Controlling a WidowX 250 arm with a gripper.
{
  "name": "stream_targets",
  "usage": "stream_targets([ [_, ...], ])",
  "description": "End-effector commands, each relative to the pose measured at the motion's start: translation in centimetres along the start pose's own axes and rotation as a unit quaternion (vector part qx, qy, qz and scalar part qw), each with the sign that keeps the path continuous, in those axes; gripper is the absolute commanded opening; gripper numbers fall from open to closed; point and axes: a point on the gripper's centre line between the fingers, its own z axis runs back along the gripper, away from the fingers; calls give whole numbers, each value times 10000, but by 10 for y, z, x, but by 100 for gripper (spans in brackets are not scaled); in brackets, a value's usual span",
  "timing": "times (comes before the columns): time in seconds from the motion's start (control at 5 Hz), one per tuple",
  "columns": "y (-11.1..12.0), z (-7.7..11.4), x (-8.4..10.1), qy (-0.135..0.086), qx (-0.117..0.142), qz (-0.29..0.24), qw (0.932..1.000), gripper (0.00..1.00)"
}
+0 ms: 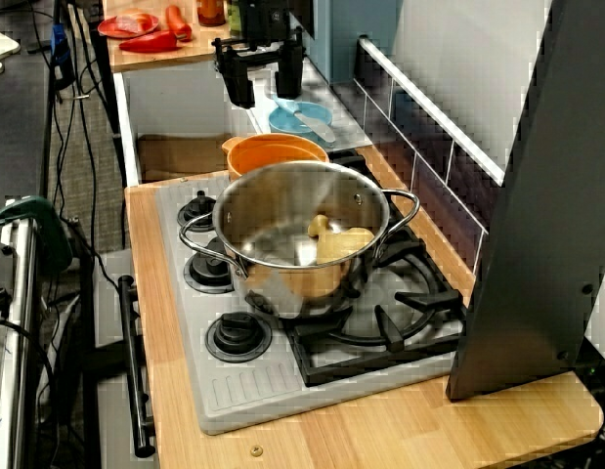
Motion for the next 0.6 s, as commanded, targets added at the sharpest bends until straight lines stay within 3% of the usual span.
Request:
stream_targets([
  [0.0,13,29,-13,8,367,-93,9993,100],
  [0.4,22,28,-25,3,576,18,9983,100],
])
